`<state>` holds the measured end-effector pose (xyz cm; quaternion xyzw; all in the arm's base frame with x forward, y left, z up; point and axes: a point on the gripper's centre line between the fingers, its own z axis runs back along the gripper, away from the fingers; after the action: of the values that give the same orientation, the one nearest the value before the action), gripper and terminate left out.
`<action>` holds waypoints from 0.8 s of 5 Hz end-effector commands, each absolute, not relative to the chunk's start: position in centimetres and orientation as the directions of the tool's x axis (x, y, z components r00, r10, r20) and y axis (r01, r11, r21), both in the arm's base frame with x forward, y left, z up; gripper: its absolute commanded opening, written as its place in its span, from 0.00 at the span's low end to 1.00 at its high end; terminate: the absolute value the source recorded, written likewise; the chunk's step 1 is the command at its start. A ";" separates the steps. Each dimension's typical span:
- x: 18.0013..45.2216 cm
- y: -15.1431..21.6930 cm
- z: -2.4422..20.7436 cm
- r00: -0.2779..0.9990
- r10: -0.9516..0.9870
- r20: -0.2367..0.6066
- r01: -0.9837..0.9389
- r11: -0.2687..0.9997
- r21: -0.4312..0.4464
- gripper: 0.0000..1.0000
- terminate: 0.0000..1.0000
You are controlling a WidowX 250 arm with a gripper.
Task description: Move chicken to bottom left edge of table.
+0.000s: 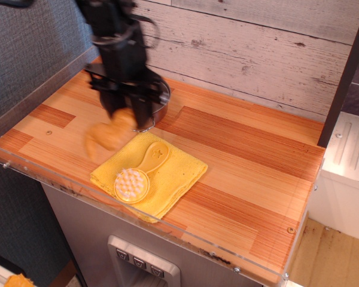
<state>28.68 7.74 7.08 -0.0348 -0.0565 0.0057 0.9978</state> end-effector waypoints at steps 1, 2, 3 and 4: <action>29.9 14.3 8.1 0.988 0.065 0.141 -0.078 0.993 0.091 0.00 0.00; 30.0 15.9 7.5 0.986 0.107 0.125 -0.123 0.985 0.124 0.00 0.00; 29.8 16.9 6.5 0.986 0.137 0.098 -0.150 0.979 0.138 0.00 0.00; 29.4 17.5 5.7 0.985 0.157 0.074 -0.165 0.978 0.127 0.00 0.00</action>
<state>29.83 16.78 3.75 0.0570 -0.0112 0.0720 0.9957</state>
